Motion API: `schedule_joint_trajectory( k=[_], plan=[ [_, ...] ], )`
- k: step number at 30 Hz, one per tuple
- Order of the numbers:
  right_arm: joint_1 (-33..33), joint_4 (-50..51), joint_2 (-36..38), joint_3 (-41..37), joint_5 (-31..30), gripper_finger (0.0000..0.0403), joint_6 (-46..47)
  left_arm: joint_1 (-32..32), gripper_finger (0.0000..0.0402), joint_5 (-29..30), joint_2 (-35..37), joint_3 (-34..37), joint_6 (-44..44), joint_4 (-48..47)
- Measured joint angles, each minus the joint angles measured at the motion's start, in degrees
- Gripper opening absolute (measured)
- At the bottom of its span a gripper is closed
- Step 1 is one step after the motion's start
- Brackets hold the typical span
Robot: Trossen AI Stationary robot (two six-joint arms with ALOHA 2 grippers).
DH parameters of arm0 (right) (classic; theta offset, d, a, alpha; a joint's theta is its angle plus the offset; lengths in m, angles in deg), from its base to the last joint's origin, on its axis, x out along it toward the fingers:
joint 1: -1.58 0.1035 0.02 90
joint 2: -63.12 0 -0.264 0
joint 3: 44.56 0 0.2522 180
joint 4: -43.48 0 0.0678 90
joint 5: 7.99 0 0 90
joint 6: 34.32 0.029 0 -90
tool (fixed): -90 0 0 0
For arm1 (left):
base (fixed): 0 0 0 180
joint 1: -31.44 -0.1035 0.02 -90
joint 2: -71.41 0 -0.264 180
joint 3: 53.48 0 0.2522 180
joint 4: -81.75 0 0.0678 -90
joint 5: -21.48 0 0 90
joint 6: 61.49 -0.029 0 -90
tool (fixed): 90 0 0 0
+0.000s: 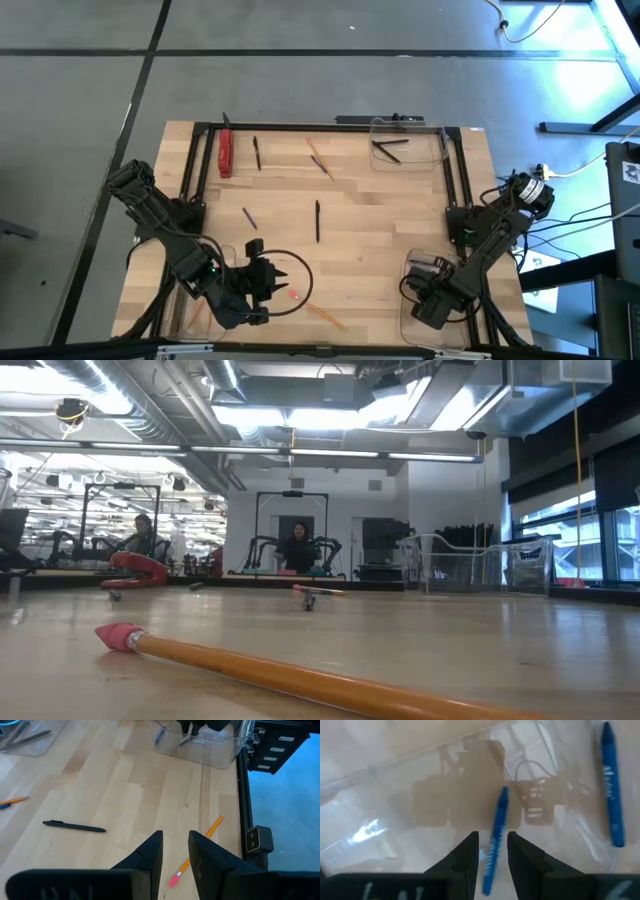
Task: Sort crayons/erasers/pens/pencils in bins
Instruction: Put the yellow pencil into the bottom left transparent bin
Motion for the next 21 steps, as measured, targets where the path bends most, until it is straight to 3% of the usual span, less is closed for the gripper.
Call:
schedule_joint_trajectory(
  k=[11,15,21],
  plan=[
    [0.01,10.30,0.04,10.93,-0.81,0.0101,-0.16,0.00,0.0086,0.02,0.00,0.00,0.22,0.00],
    [0.01,14.45,0.04,16.91,-6.96,0.0101,-0.24,0.00,0.0086,0.01,0.00,0.00,1.88,-0.02],
    [0.01,17.33,0.04,25.14,-22.26,0.0101,-3.26,0.00,0.0086,0.02,0.00,0.00,3.82,-0.32]
  ],
)
